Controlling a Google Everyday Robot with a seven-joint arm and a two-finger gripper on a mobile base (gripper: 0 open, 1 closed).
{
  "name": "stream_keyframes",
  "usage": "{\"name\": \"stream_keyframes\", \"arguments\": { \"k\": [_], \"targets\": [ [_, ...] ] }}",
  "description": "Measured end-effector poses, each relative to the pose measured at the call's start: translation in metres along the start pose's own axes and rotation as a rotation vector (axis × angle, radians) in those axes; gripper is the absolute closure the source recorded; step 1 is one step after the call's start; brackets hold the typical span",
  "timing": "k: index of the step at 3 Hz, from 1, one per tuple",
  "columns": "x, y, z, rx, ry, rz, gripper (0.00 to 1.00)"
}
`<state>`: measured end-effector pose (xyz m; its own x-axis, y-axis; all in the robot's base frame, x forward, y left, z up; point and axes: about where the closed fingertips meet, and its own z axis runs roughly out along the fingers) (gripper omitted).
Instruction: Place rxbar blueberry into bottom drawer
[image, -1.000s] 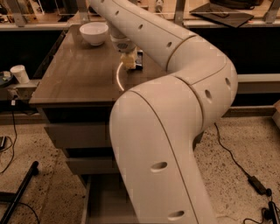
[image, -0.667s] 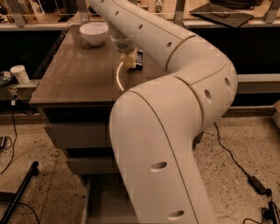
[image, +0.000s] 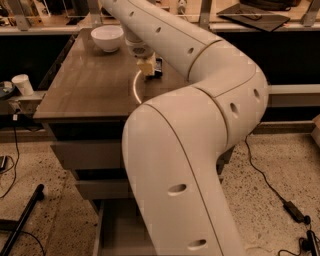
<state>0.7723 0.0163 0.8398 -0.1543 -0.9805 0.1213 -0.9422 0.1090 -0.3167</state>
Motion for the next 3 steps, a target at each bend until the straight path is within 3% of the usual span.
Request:
{"name": "stream_keyframes", "arguments": {
  "k": [3],
  "targets": [
    [-0.001, -0.029, -0.01, 0.066, 0.007, -0.018, 1.0]
  ]
}}
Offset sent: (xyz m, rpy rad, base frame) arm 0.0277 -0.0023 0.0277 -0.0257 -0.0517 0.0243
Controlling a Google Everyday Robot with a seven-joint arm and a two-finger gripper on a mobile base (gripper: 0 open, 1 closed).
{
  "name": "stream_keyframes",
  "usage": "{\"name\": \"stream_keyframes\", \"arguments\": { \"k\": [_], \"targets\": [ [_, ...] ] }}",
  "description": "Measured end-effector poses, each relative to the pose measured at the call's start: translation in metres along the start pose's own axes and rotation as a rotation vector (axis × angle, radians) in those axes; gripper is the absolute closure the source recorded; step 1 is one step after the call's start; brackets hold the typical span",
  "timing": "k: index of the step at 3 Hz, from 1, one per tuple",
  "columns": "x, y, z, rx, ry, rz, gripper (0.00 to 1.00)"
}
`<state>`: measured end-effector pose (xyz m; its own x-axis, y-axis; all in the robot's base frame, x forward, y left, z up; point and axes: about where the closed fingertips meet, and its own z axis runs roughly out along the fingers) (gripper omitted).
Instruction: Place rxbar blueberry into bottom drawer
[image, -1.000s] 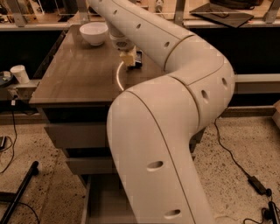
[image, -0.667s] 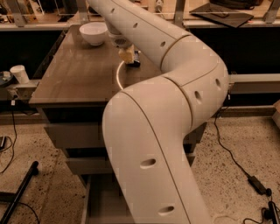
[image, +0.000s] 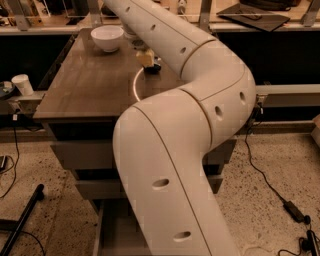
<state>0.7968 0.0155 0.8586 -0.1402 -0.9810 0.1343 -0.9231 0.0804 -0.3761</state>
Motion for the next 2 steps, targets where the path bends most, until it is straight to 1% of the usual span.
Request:
{"name": "stream_keyframes", "arguments": {
  "k": [1, 2],
  "targets": [
    [0.0011, -0.0101, -0.0059, 0.029, 0.008, 0.0, 1.0],
    [0.002, -0.0161, -0.0097, 0.046, 0.013, -0.002, 1.0]
  ]
}}
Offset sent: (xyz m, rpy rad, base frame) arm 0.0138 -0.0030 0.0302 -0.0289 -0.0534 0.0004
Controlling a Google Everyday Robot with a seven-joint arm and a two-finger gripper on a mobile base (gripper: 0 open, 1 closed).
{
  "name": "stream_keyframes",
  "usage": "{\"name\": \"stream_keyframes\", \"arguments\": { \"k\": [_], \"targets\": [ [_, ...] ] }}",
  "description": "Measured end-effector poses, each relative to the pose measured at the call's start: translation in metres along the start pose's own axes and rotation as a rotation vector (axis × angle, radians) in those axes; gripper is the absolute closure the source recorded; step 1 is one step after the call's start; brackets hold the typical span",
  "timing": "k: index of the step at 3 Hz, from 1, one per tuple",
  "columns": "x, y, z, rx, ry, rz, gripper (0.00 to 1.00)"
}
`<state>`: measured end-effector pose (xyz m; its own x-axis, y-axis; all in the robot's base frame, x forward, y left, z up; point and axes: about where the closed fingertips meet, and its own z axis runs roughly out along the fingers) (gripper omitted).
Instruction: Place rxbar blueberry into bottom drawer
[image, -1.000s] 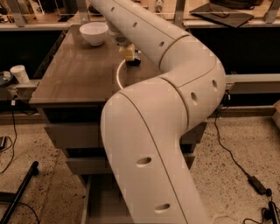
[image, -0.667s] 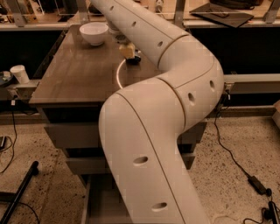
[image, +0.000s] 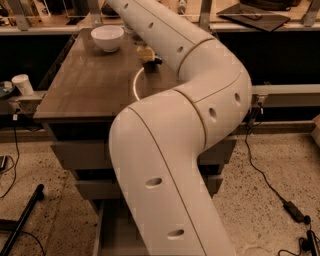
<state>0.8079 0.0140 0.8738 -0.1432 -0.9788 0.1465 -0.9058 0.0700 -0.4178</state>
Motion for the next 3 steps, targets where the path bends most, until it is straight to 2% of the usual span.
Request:
{"name": "stream_keyframes", "arguments": {
  "k": [2, 3],
  "targets": [
    [0.01, -0.015, -0.018, 0.059, 0.036, 0.004, 1.0],
    [0.016, -0.017, -0.025, 0.072, 0.051, 0.011, 1.0]
  ]
}}
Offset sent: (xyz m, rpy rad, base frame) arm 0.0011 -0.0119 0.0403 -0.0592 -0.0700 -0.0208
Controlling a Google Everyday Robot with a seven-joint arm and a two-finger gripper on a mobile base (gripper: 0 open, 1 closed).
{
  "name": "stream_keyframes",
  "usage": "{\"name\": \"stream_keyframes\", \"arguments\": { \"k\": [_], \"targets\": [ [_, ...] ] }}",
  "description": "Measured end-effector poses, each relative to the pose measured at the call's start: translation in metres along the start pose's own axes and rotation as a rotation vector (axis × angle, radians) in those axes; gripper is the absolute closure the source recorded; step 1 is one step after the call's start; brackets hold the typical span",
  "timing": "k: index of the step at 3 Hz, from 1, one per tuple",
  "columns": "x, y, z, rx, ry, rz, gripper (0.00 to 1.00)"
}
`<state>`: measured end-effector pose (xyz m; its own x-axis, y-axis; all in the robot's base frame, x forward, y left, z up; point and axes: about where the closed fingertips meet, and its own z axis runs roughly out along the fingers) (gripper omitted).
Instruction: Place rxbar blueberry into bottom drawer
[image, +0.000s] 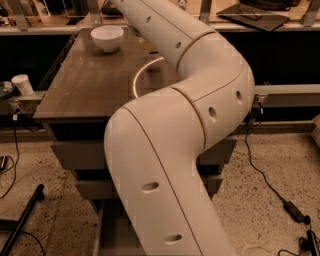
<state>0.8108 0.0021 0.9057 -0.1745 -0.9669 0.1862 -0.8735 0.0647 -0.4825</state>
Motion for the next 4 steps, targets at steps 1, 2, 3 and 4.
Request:
{"name": "stream_keyframes", "arguments": {
  "k": [1, 2, 3, 4],
  "targets": [
    [0.011, 0.005, -0.012, 0.004, 0.011, 0.014, 1.0],
    [0.023, 0.014, -0.023, 0.002, 0.02, 0.033, 1.0],
    [0.035, 0.028, -0.033, -0.005, 0.033, 0.058, 1.0],
    [0.046, 0.042, -0.041, -0.013, 0.043, 0.082, 1.0]
  ]
}}
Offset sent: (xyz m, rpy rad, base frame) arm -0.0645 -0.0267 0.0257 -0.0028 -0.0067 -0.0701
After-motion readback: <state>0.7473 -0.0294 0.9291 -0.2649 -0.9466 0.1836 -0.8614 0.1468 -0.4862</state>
